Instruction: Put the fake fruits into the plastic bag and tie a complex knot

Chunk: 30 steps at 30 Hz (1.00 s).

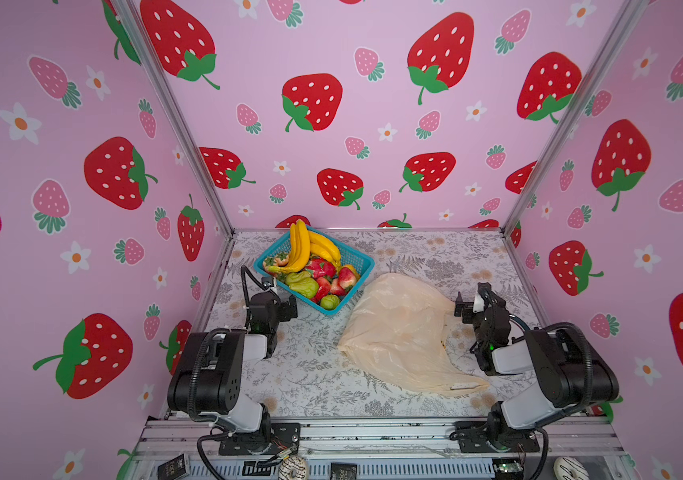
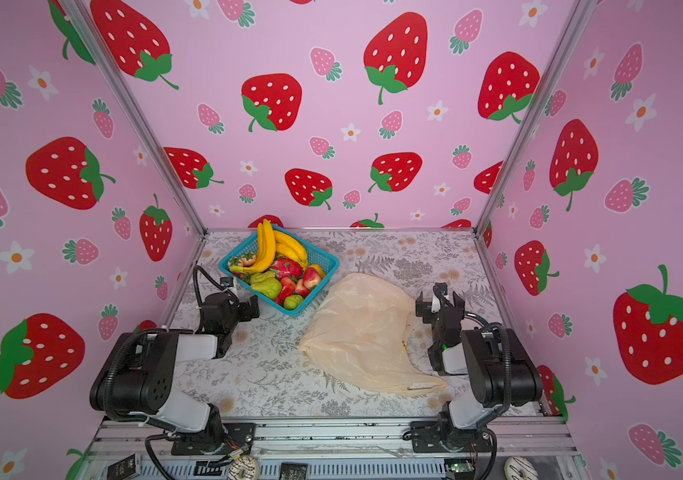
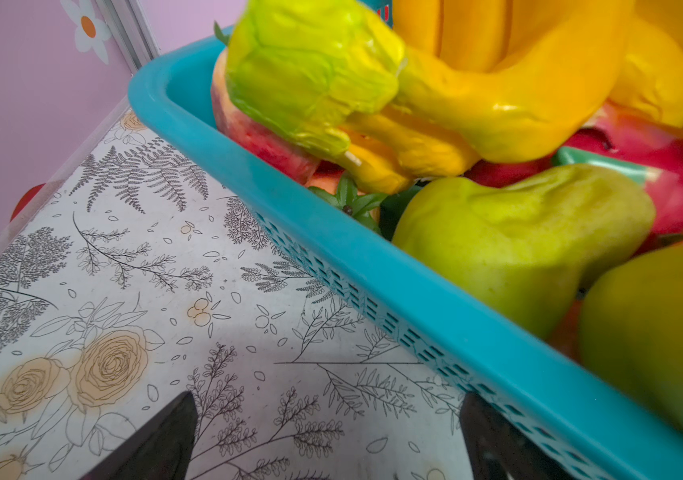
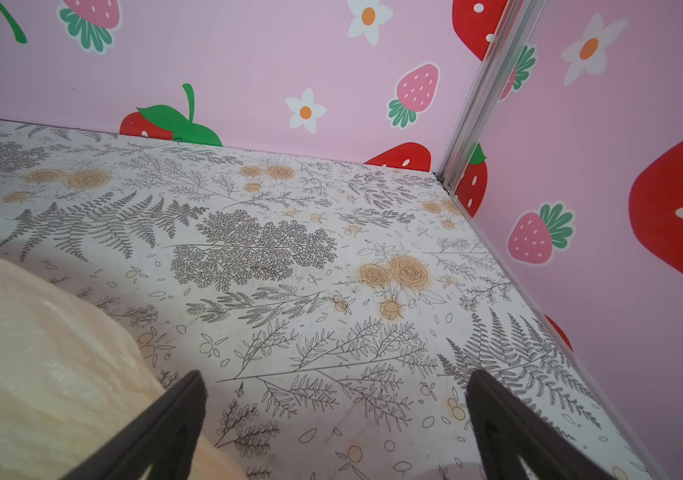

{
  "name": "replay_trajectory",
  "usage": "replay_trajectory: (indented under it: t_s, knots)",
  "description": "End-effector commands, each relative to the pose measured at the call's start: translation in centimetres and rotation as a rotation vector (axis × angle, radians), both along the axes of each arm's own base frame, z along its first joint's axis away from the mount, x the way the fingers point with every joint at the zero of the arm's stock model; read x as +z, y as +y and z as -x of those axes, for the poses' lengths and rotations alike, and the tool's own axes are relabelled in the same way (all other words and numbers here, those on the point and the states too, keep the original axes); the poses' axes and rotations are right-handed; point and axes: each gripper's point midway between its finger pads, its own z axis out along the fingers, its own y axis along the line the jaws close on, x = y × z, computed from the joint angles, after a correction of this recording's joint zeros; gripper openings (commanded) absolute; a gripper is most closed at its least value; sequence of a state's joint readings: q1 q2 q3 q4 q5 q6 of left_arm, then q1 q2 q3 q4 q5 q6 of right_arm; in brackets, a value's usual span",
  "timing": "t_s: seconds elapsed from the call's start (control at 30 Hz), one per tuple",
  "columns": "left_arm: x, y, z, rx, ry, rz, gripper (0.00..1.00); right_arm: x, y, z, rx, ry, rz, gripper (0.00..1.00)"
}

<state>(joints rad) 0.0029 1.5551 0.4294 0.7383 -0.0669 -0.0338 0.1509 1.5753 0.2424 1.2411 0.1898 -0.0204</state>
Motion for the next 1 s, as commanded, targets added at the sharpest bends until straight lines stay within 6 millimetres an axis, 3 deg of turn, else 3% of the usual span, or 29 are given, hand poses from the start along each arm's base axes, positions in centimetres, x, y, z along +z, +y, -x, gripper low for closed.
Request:
replay_trajectory:
  t_s: [0.0,0.2,0.3,0.5,0.6,0.77,0.9,0.97]
  knots:
    - [1.9,0.0,-1.1,-0.002,-0.063,0.008,0.99,1.4,0.0,-0.6,-0.003,-0.048,-0.017,1.0]
    - [2.0,0.2,-1.0,0.009,-0.072,0.008,0.99,2.1,-0.4,0.0,-0.024,-0.077,-0.021,1.0]
    - [2.9,1.4,-0.2,0.088,-0.113,0.008,0.99,3.3,-1.0,0.4,-0.065,-0.085,-0.031,1.0]
    - [6.7,5.9,3.4,0.401,-0.13,0.037,0.99,5.7,-2.8,1.2,-0.178,-0.088,-0.127,1.0]
    - [9.4,6.7,4.5,0.483,-0.151,0.112,0.99,6.5,-2.6,1.2,-0.182,-0.065,-0.184,1.0]
    - [12.2,4.6,5.0,0.392,-0.144,0.224,0.99,7.2,-1.3,1.6,-0.112,-0.059,-0.273,1.0]
    - [13.8,0.1,4.4,0.206,-0.131,0.453,1.0,7.3,0.9,1.6,-0.001,-0.048,-0.352,1.0]
    - [13.7,-2.9,4.4,0.113,-0.102,0.539,0.98,7.1,2.2,1.5,0.055,-0.029,-0.38,1.0]
